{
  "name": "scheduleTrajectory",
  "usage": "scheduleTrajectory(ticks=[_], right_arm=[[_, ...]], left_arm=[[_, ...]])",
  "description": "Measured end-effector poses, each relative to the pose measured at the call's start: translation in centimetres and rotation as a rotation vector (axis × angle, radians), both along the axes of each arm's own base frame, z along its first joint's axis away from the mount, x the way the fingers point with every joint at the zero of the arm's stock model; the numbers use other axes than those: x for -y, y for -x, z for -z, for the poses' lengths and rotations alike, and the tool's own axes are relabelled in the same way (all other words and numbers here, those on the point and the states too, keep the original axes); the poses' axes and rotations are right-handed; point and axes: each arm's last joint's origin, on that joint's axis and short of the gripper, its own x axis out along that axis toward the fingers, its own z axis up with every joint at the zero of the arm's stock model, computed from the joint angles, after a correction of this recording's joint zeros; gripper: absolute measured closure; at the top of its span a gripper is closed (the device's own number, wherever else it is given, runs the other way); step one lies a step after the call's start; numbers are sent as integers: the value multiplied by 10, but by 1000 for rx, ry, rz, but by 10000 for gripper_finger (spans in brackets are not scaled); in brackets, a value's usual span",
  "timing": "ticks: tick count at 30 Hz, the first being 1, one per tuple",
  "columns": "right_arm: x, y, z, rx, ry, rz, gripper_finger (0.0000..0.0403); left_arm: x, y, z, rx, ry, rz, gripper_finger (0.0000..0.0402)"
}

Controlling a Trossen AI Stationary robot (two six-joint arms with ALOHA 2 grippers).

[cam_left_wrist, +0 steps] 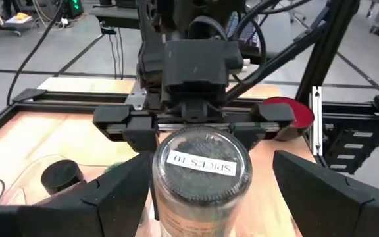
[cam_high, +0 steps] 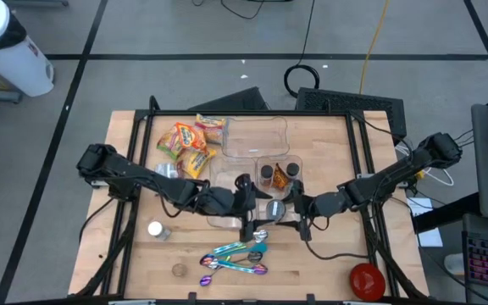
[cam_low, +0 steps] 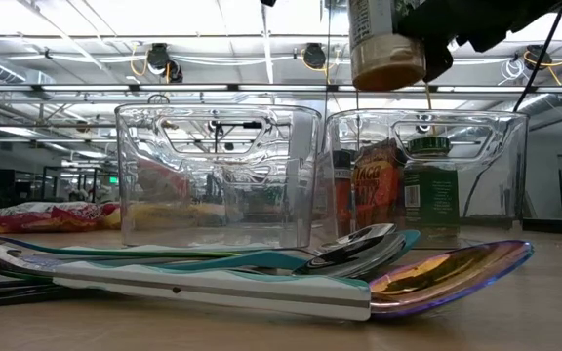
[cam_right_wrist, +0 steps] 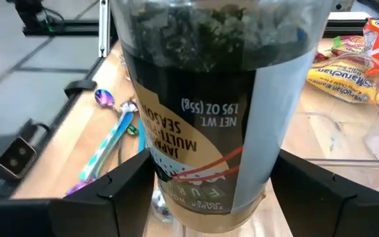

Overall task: Pick & Place Food Item
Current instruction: Put the gold seasoning bottle into the bottom right transparent bin

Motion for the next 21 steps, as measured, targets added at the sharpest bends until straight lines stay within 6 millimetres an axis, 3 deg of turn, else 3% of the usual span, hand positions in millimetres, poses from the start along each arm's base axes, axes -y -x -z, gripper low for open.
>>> scheduleTrajectory(ticks=[11, 21], right_arm=[[6, 1, 7, -78, -3, 33, 145], [8, 1, 9, -115, -60, 24, 145]], left_arm=[[-5, -2, 11, -48, 29, -47, 76], [-24, -11, 2, 45, 142, -31, 76]])
